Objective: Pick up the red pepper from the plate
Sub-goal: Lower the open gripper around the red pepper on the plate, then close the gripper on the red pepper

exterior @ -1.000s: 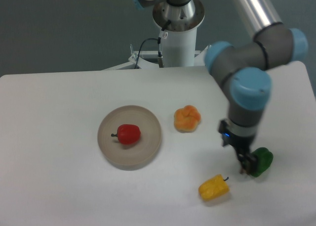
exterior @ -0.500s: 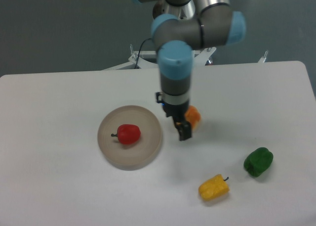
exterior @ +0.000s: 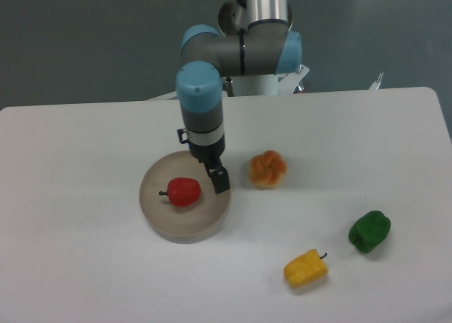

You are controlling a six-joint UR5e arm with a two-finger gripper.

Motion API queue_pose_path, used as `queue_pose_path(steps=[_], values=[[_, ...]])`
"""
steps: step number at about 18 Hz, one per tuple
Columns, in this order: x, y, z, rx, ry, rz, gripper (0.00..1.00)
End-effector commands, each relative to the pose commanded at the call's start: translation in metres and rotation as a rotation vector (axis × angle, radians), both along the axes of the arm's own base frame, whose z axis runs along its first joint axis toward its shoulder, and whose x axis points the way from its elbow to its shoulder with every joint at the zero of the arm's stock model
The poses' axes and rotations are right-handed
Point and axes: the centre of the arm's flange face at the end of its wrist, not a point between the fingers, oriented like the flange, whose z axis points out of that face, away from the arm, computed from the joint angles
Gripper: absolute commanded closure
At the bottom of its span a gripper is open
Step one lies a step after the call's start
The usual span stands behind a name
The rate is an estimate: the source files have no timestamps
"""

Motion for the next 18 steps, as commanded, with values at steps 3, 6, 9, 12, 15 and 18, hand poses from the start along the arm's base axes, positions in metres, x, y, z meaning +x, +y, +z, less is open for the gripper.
queue_pose_path(steps=[3,6,9,12,15,18], values=[[0.020,0.012,-0.009,-0.006,-0.002,-0.064,0.00],[0.024,0.015,-0.015,-0.012,-0.006,-0.071,0.00],[0.027,0.021,-0.021,-0.016,-0.008,-0.080,0.00],[0.025,0.025,-0.025,-0.020,-0.011,-0.080,0.00],[0.023,0.028,-0.029,-0.023,-0.012,-0.078,0.00],[0.022,0.032,-0.032,-0.021,-0.012,-0.078,0.00]])
